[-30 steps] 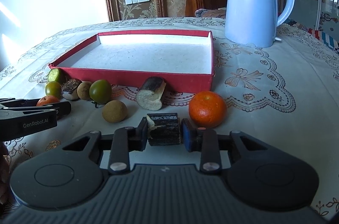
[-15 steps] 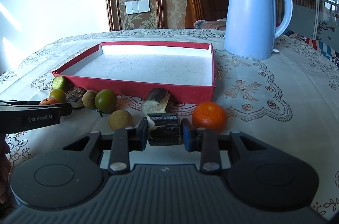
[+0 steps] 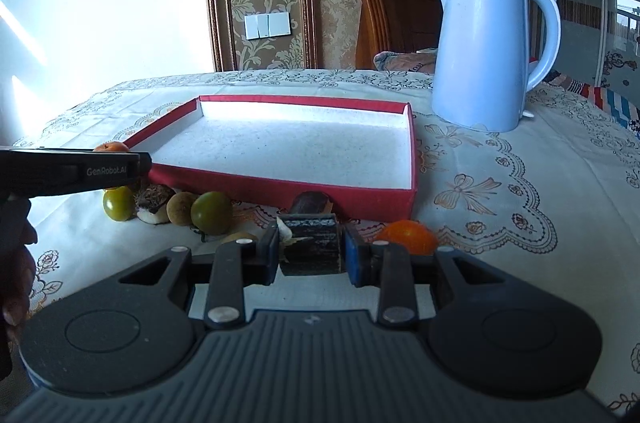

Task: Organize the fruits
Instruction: 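Carry the mandarin and eggplant chunk into the red tray and open both grippers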

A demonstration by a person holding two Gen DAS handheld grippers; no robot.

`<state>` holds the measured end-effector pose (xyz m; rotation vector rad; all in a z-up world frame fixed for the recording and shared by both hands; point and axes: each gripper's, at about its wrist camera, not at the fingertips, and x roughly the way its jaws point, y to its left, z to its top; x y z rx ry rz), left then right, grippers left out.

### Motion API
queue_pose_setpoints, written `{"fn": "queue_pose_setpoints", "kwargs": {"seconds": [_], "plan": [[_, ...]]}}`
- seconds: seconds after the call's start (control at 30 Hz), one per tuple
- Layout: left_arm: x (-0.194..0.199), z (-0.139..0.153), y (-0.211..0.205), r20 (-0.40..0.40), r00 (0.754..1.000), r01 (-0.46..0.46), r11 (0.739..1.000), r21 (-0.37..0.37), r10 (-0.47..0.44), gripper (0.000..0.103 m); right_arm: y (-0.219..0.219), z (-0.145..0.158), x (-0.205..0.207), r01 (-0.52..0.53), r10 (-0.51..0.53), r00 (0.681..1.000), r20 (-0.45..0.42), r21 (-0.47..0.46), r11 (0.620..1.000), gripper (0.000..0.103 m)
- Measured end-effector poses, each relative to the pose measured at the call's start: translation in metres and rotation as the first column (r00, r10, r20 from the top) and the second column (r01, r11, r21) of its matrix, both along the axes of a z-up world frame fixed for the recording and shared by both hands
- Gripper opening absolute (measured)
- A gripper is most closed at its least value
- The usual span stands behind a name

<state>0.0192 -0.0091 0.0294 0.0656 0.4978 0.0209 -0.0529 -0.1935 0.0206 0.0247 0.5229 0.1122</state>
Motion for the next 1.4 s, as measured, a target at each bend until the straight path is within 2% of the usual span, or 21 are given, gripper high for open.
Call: {"fn": "queue_pose_setpoints", "kwargs": {"seconds": [0.23,0.33,0.4,0.7,0.9,1.1,1.17,1.23,1.3,1.4], "plan": [[0.041,0.000,-0.005,-0.003,1.000,-0.013,1.000,0.000,0.013,0.042,-0.002,0.025,0.017,-0.007,0.008,0.998,0.059,-0.007,1.000,0.031],[0.056,-0.003,-0.001,-0.037,0.999,-0.008,0.999,-0.045,0.006,0.042,-0.007,0.032,0.033,0.003,-0.003,0.998,0.065,0.000,1.000,0.031],[0.064,-0.006,0.000,-0.049,0.999,-0.015,0.999,-0.047,0.013,0.042,-0.011,0.033,0.048,0.011,-0.011,0.999,0.050,0.013,1.000,0.031],[0.082,-0.012,-0.001,-0.080,0.997,0.001,0.998,-0.061,-0.006,0.042,-0.015,0.007,0.111,0.045,-0.043,0.996,-0.082,0.021,0.999,0.031],[0.093,-0.021,-0.002,-0.116,0.993,0.001,0.998,-0.061,-0.008,0.042,-0.013,-0.005,0.120,0.063,-0.063,0.993,-0.102,-0.006,0.998,0.031],[0.093,-0.023,-0.004,-0.120,0.993,-0.004,0.999,-0.046,-0.001,0.042,-0.015,-0.009,0.121,0.074,-0.075,0.992,-0.105,-0.011,0.997,0.031],[0.094,-0.023,-0.003,-0.117,0.993,-0.016,0.999,-0.043,0.011,0.044,-0.016,-0.008,0.121,0.084,-0.086,0.992,-0.092,-0.019,0.996,0.036],[0.093,-0.022,-0.002,-0.111,0.994,-0.022,0.998,-0.050,0.016,0.051,-0.015,-0.007,0.120,0.100,-0.102,0.992,-0.074,-0.030,0.995,0.069],[0.092,-0.021,-0.001,-0.105,0.994,-0.030,0.998,-0.049,0.025,0.054,-0.016,-0.004,0.117,0.118,-0.119,0.992,-0.040,-0.031,0.993,0.071],[0.092,-0.022,-0.002,-0.111,0.994,-0.023,0.999,-0.045,0.017,0.059,-0.019,-0.003,0.116,0.119,-0.120,0.992,-0.037,-0.021,0.993,0.071]]}}
